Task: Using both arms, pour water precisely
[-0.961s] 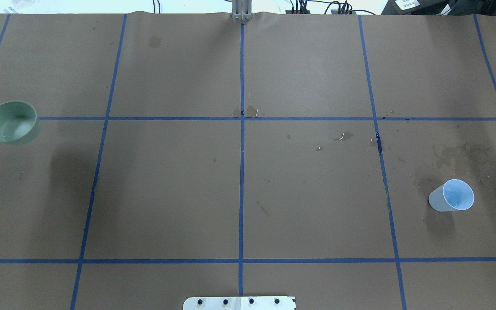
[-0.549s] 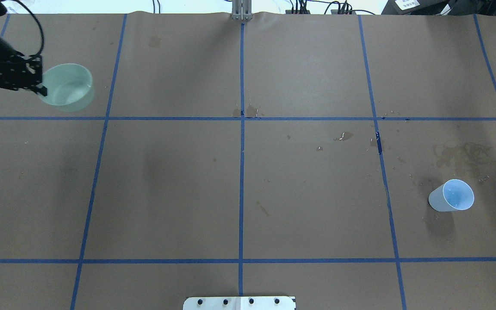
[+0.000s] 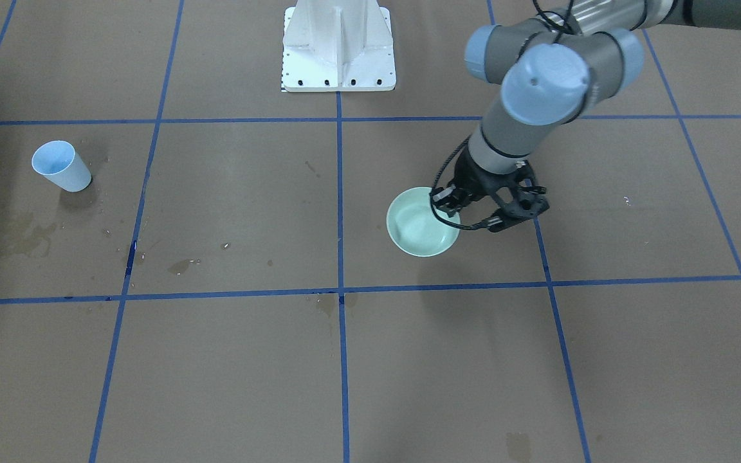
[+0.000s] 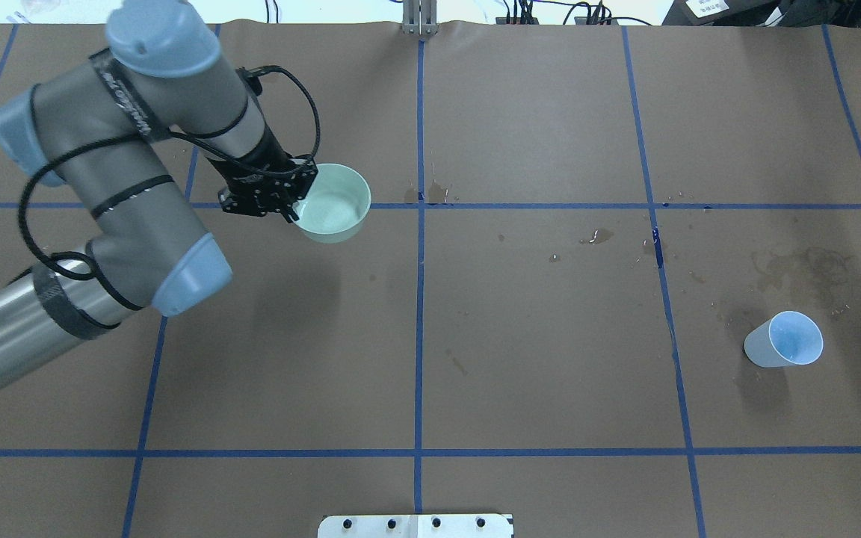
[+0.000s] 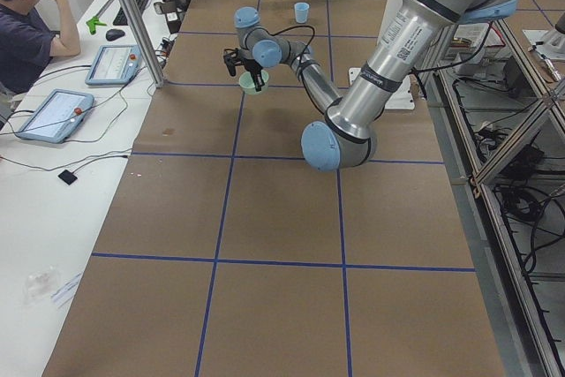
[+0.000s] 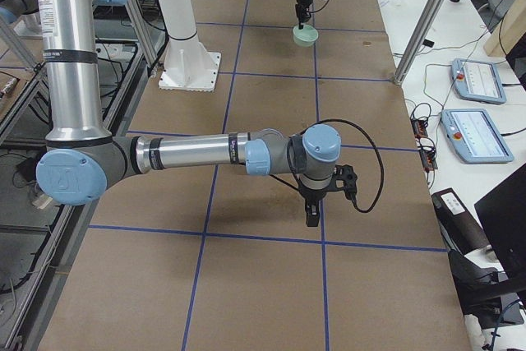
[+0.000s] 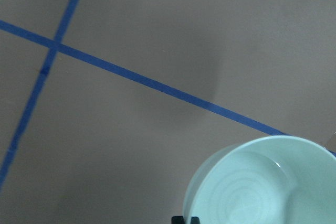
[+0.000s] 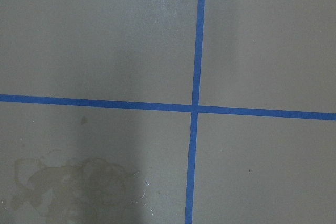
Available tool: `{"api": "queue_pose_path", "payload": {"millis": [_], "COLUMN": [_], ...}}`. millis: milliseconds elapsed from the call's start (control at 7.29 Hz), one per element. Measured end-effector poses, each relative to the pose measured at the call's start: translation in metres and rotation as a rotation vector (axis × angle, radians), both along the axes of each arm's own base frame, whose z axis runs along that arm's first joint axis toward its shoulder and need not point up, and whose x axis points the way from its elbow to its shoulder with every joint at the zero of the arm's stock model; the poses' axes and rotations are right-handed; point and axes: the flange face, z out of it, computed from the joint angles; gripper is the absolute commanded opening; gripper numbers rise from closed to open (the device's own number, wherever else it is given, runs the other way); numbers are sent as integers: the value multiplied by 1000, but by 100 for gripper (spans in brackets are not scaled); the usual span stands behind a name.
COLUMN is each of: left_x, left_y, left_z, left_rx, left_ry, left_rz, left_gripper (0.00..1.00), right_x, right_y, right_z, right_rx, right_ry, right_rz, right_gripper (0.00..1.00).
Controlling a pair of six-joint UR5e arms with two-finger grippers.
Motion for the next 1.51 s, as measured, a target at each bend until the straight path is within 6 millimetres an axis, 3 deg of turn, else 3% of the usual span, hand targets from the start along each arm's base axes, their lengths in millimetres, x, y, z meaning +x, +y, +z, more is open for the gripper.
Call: {"api": "queue_pose_path", "payload": {"millis": [275, 412, 686, 1235, 1373, 1510], "left_x": [89, 117, 133, 126, 124, 124], "left_y": [-2, -4, -5, -11, -11, -11], "left_z": [-24, -27, -26, -18, -14, -12], "left_rx": [-17, -28, -31, -31, -33, -34], "left_ry": [29, 44, 50, 47, 44, 40], "left_rz": [-55, -71, -79, -85, -86, -87], "left_gripper": [0, 0, 0, 0, 30, 99], "right_x": [0, -1, -2, -3, -3, -3], "right_y": [1, 1, 1, 0, 0, 0], "right_z": [0, 0, -1, 0, 1, 1], "right_rx": [-5, -6, -9, -14, -14, -15], "right_ry": [-3, -8, -24, -41, -41, -41], "right_rz": [0, 0, -1, -3, -2, -2], "right_gripper": [100, 100, 100, 100, 100, 100]}}
